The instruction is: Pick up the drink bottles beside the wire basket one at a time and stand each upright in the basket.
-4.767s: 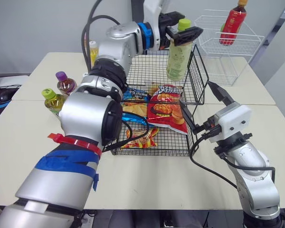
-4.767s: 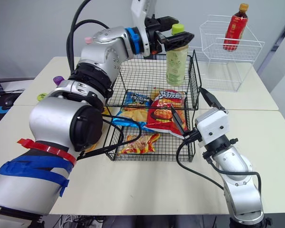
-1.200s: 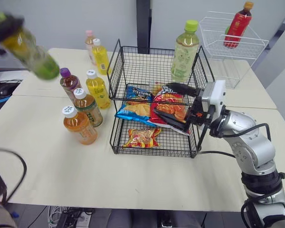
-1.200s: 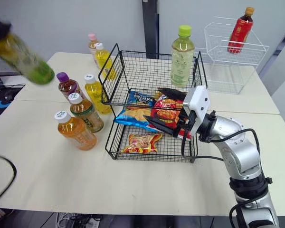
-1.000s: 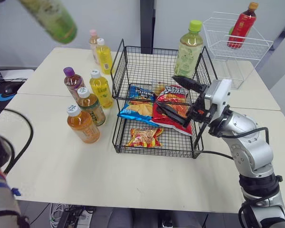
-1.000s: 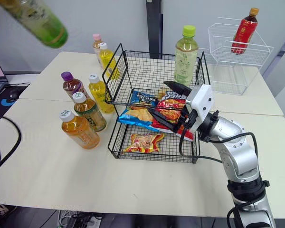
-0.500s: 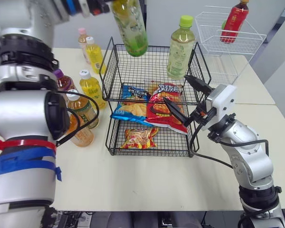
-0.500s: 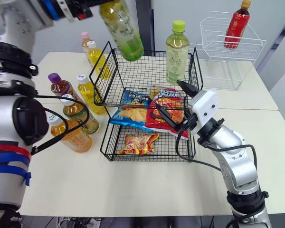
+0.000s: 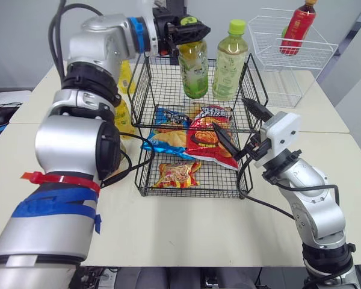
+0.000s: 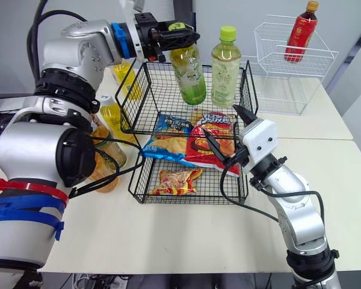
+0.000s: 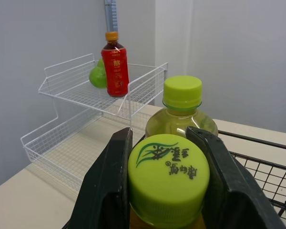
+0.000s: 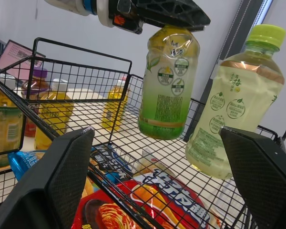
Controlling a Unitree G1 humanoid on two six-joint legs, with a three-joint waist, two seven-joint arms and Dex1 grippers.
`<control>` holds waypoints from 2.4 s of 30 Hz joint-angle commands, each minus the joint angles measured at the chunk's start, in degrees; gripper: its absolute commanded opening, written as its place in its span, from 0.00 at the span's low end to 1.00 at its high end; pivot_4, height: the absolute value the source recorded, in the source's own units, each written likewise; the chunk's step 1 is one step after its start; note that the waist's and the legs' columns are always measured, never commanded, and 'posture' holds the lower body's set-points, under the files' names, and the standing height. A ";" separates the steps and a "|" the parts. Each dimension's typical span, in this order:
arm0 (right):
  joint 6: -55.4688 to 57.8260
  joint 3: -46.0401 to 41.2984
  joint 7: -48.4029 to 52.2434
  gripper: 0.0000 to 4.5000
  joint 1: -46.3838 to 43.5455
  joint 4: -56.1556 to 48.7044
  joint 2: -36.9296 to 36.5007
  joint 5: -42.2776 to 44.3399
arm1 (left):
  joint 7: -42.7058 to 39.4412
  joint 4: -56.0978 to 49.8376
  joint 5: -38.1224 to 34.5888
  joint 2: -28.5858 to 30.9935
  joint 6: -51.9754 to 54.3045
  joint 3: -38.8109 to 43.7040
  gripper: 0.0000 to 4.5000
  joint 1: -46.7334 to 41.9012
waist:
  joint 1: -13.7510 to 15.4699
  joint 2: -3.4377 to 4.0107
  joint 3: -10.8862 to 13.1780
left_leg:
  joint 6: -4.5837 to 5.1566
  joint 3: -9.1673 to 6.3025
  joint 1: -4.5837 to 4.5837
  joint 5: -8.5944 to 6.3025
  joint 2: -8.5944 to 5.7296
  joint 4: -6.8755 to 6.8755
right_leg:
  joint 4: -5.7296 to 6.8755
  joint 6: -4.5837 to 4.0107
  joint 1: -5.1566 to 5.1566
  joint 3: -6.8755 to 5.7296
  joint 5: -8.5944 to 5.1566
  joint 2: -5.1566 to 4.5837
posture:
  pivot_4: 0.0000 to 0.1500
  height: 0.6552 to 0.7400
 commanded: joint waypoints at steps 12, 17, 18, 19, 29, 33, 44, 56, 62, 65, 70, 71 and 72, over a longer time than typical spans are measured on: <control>0.26 -0.84 -0.68 1.00 0.28 -3.91 0.35 0.11 | 1.56 1.30 1.54 -1.04 -4.42 2.29 0.87 -2.06 | -0.01 0.00 0.00 | -0.01 -0.01 0.04 0.01 -0.01 0.05 | 0.06 -0.02 0.04 0.00 0.01 0.00 | 1.00 1.00; 0.31 -0.89 -0.05 1.00 -0.18 -3.30 0.52 0.89 | 0.89 0.25 1.17 1.06 -3.68 3.56 0.99 -0.59 | -0.08 0.00 -0.01 | -0.01 -0.01 0.05 0.01 -0.01 0.06 | 0.08 -0.09 0.04 0.00 0.05 0.00 | 1.00 1.00; 0.33 -0.91 0.19 1.00 -0.40 -3.13 0.59 1.23 | 0.40 -0.35 1.06 1.89 -3.11 3.75 0.99 0.04 | -0.14 0.02 -0.01 | -0.01 0.00 0.05 0.01 0.00 0.06 | 0.09 -0.22 0.04 0.00 0.12 0.00 | 1.00 1.00; 0.34 -0.87 0.43 1.00 -0.69 -2.91 0.64 1.48 | -0.12 -1.04 0.89 2.76 -2.52 3.94 0.99 0.65 | -0.23 0.03 -0.02 | -0.02 0.00 0.07 0.01 0.00 0.06 | 0.10 -0.24 0.04 0.01 0.14 0.00 | 1.00 1.00; 0.42 -0.68 9.44 1.00 -5.15 1.26 -1.73 8.42 | 2.14 -23.21 -4.17 15.81 9.93 9.73 0.99 13.62 | -0.23 0.03 -0.02 | -0.12 -0.04 0.16 0.09 0.01 0.14 | 0.35 -0.27 0.05 0.04 0.15 0.01 | 1.00 1.00; 1.12 -0.08 17.42 1.00 -9.32 4.86 -3.68 13.60 | 7.91 -36.87 -7.00 23.12 14.93 16.32 0.99 24.76 | -0.69 0.03 -0.02 | -0.12 0.04 0.35 0.09 0.02 0.14 | 0.48 -0.28 0.11 0.17 0.15 0.01 | 1.00 1.00; 2.87 1.19 33.18 1.00 -19.66 16.11 -5.21 22.83 | 15.07 -77.84 -18.75 29.28 35.29 50.94 0.99 72.31 | -0.24 -0.13 -0.12 | -0.13 0.03 0.68 0.10 0.08 0.13 | 0.76 -0.31 0.33 0.15 0.13 -0.04 | 1.00 1.00; 0.93 3.11 36.39 1.00 -23.08 22.16 -1.28 22.35 | 14.38 -98.45 -34.30 9.84 40.87 78.81 0.99 114.20 | 0.37 -0.32 -0.25 | 0.07 -0.22 1.26 -0.01 0.09 0.07 | 0.78 -0.31 0.98 -0.08 -0.18 -0.11 | 1.00 1.00; 1.10 3.05 36.04 1.00 -23.33 22.51 -0.34 22.10 | 18.78 -101.48 -40.81 6.63 37.94 77.40 0.99 119.80 | 0.70 -0.29 -0.27 | 0.07 -0.26 1.30 -0.01 0.10 0.06 | 0.76 -0.38 1.02 -0.12 -0.23 -0.14 | 1.00 1.00; 1.21 3.13 35.91 1.00 -23.16 22.14 -0.25 21.93 | 20.78 -101.29 -42.01 6.56 35.95 75.18 0.99 120.50 | 0.65 -0.27 -0.27 | 0.08 -0.22 1.31 -0.01 0.09 0.03 | 0.76 -0.38 1.01 -0.08 -0.23 -0.13 | 1.00 1.00; 1.03 2.97 35.11 1.00 -22.66 21.13 -0.59 20.97 | 24.24 -98.39 -41.82 9.86 32.34 70.23 0.99 118.04 | 0.68 -0.27 -0.26 | 0.08 -0.21 1.28 -0.02 0.09 -0.05 | 0.71 -0.41 0.98 -0.09 -0.25 -0.13 | 1.00 1.00; 0.93 2.84 34.97 1.00 -22.71 21.13 -0.66 20.75 | 25.06 -97.32 -40.97 11.07 31.31 68.84 0.99 116.77 | 0.76 -0.26 -0.25 | 0.08 -0.22 1.27 -0.02 0.09 -0.05 | 0.71 -0.41 0.98 -0.10 -0.25 -0.13 | 1.00 1.00; 0.95 2.71 34.63 1.00 -22.69 20.97 -0.71 20.53 | 26.23 -95.32 -39.37 12.82 29.99 66.81 0.99 114.63 | 0.94 -0.25 -0.25 | 0.08 -0.22 1.28 -0.02 0.09 -0.05 | 0.72 -0.41 0.98 -0.10 -0.25 -0.13 | 1.00 1.00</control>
